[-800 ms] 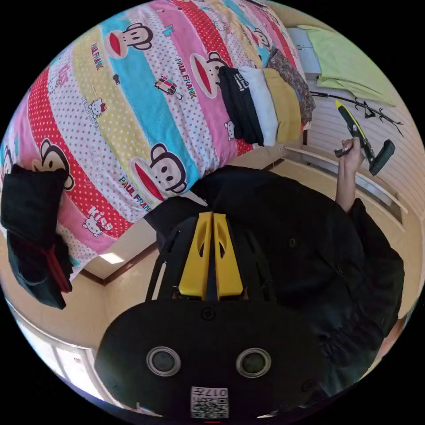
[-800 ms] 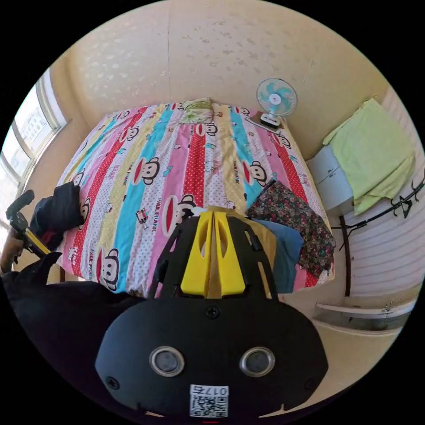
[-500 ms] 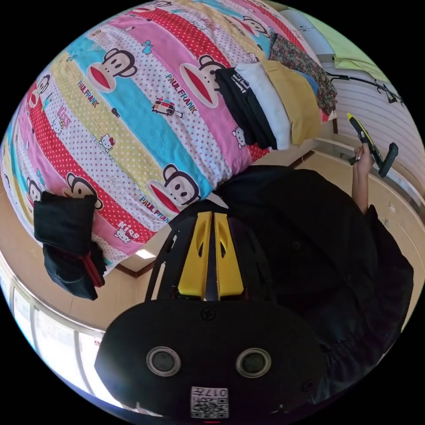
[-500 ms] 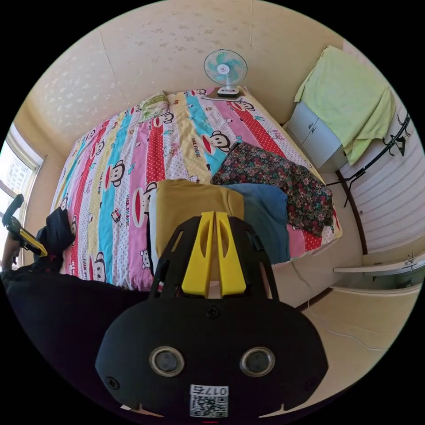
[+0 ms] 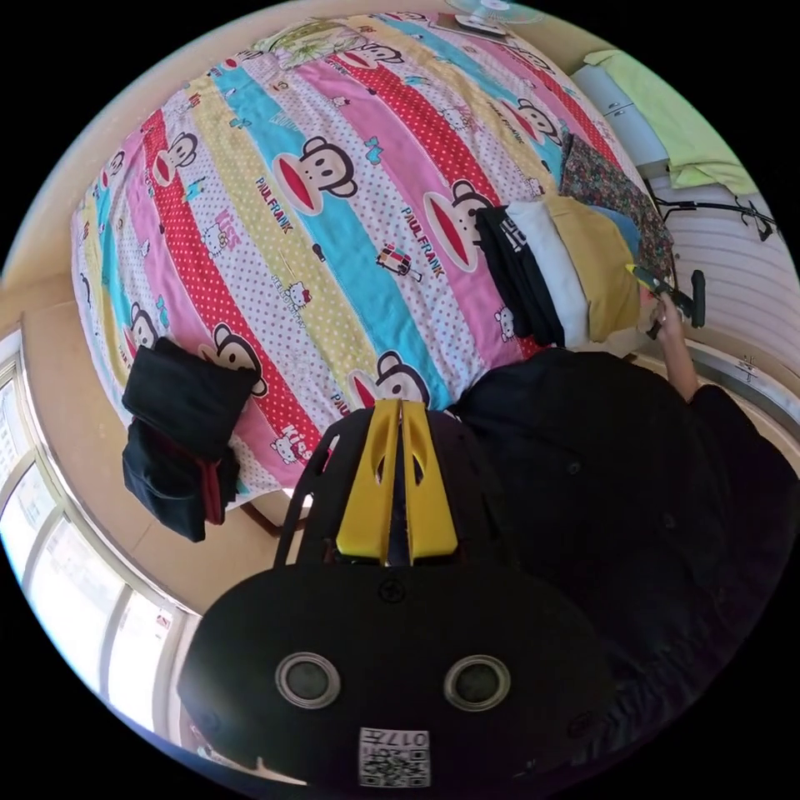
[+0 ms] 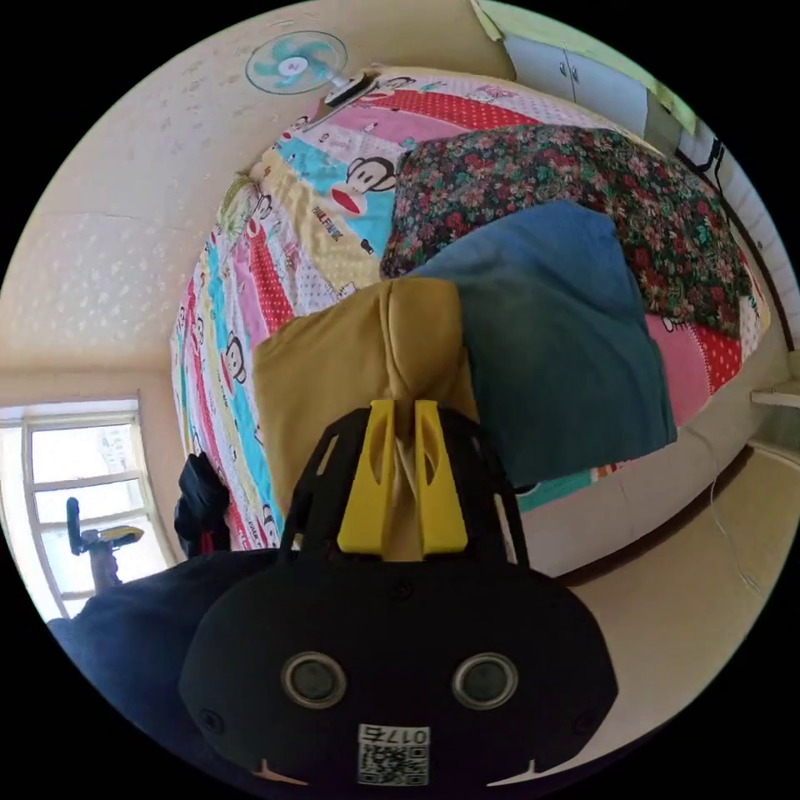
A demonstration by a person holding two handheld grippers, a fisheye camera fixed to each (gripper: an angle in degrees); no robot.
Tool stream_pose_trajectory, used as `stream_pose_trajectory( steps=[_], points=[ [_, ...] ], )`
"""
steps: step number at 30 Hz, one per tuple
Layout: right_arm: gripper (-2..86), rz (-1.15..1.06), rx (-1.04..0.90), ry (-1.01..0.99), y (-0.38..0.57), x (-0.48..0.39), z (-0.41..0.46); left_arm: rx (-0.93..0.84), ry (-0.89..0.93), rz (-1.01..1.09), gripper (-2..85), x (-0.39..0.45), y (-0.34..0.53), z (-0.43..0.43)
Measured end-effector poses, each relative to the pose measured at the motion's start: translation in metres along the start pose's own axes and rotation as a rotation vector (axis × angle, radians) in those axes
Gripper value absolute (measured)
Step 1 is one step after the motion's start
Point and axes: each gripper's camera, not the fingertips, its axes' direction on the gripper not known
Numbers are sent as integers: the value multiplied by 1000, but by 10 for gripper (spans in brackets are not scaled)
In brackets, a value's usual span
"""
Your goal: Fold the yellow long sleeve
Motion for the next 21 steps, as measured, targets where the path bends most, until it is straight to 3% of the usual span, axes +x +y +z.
stream_pose_trajectory(
  steps=[4,6,11,15,21],
  points=[
    [35,-349,-16,-364,11,-62,-30,71,114,0,-4,-15,-10,-8],
    [29,-563,-222,-554,25,-94,-17,151,332,54,14,-24,-25,-14],
    [23,-587,-188,-784,51,-102,-21,258,920,126,138,-33,-85,-16],
    [22,-688,-127,-751,59,-120,-45,156,1256,56,197,-28,-154,3],
    [22,-785,-86,-683,68,-154,-70,-118,1488,-196,228,-34,-212,48]
  ],
)
